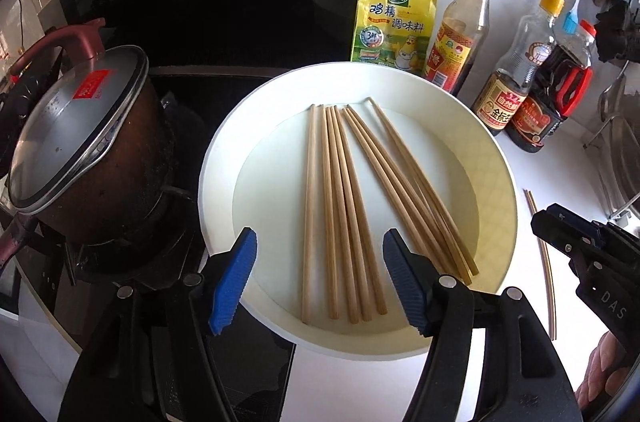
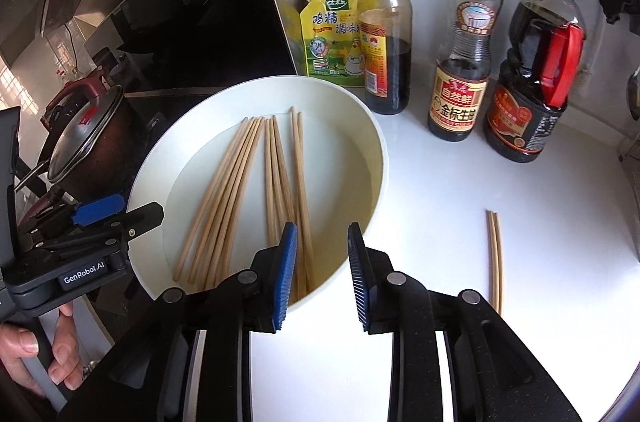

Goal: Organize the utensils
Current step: 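Move both open grippers back to the last two chopsticks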

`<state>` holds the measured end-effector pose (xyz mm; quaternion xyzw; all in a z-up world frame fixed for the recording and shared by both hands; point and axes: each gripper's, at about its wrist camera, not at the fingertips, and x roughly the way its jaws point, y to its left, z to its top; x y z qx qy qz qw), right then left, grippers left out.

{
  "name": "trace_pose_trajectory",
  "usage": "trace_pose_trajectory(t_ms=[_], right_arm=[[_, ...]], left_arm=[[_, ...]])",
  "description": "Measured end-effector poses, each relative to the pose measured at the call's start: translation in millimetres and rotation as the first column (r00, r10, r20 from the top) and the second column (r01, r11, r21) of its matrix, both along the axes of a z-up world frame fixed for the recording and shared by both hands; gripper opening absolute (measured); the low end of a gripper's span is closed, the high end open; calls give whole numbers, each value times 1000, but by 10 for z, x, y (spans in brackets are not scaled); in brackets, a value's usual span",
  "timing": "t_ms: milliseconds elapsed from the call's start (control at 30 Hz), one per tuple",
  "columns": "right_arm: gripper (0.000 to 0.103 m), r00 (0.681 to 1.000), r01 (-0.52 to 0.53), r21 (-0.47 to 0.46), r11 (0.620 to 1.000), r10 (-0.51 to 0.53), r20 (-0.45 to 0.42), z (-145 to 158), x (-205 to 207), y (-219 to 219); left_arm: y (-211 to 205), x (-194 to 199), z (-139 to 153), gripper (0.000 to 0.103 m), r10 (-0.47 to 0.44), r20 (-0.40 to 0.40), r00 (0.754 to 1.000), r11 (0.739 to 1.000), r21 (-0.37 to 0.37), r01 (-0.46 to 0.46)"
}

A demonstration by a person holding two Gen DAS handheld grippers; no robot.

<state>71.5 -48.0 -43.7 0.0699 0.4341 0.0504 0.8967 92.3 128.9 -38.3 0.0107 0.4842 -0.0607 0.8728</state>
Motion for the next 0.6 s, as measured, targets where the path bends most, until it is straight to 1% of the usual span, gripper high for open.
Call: trace_pose_trajectory(t_ms=[300, 367, 433, 600], right_arm=[[27, 998, 56, 4, 998, -56, 9, 46, -409, -339], [28, 998, 67, 4, 998, -67, 6, 29, -492, -424], [30, 997, 80, -1, 997, -80, 2, 6, -565, -517], [33, 994, 105, -8, 994, -106, -12, -86, -744, -784]], left_arm=[[-321, -311, 55, 66, -39, -3, 999, 999, 6, 39], [-398, -377, 61, 68, -44, -6, 999, 999, 7, 44], [-479, -435, 68, 71, -47, -4, 999, 999, 7, 47], [-709, -570, 29, 72, -55, -17, 998, 998, -7, 55]])
